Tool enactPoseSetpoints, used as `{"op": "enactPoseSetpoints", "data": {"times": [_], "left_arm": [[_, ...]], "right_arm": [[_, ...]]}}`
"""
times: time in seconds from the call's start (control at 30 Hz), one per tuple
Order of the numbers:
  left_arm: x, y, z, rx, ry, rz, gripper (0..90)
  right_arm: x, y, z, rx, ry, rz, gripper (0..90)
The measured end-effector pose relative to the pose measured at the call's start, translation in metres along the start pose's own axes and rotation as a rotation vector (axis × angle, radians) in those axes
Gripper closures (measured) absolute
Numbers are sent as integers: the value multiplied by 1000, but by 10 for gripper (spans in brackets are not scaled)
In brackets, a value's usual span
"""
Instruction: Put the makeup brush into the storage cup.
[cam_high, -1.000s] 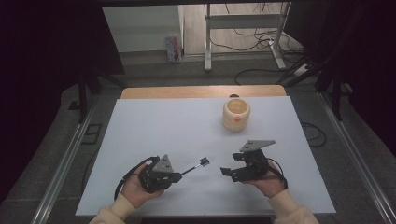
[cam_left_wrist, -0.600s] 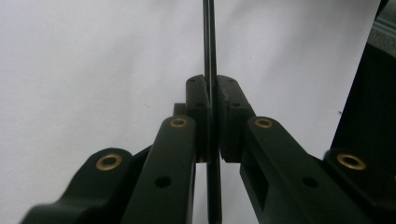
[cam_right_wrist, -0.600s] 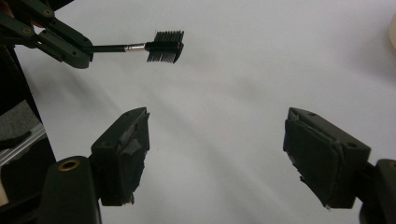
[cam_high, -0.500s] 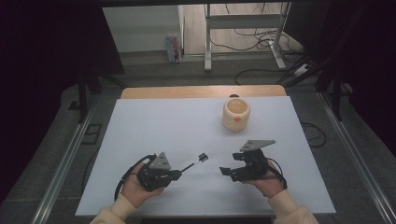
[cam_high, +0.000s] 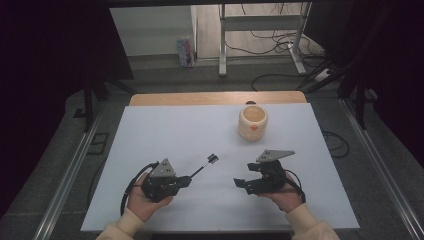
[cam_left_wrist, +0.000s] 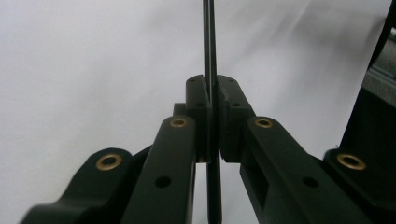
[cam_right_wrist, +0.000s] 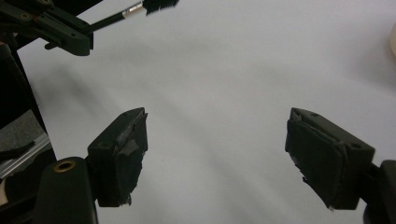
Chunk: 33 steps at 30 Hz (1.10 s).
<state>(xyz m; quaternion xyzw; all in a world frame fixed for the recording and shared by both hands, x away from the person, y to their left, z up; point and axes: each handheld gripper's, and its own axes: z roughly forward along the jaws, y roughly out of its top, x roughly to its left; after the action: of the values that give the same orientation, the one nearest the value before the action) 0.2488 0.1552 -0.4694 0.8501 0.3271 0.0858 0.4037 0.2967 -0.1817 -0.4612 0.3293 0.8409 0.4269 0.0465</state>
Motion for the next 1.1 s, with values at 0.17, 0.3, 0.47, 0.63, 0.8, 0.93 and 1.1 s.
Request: {"op": "enactPoseSetpoints", "data": {"times": [0.17,0.3,0.47,0.63,0.8,0.93,1.1], "left_arm": [[3,-2,-2,-26,2,-29,854],[4,-2,-4,-35,6,-35,854],[4,-2,-5,-55,16,-48,854],[6,-2,-7,-83,22,-69,854],[6,-3,-9,-113,28,-88,854],[6,-3,-9,-129,29,-96,853],[5,-3,-8,-127,25,-98,853]], "right_arm": [[0,0,0,-9,6,8,210],[0,0,1,-18,13,13,209],[2,0,2,-25,22,13,210],[2,0,2,-41,23,24,210],[1,0,1,-58,24,32,216],[2,0,2,-81,44,44,225],[6,2,6,-98,65,58,226]]}}
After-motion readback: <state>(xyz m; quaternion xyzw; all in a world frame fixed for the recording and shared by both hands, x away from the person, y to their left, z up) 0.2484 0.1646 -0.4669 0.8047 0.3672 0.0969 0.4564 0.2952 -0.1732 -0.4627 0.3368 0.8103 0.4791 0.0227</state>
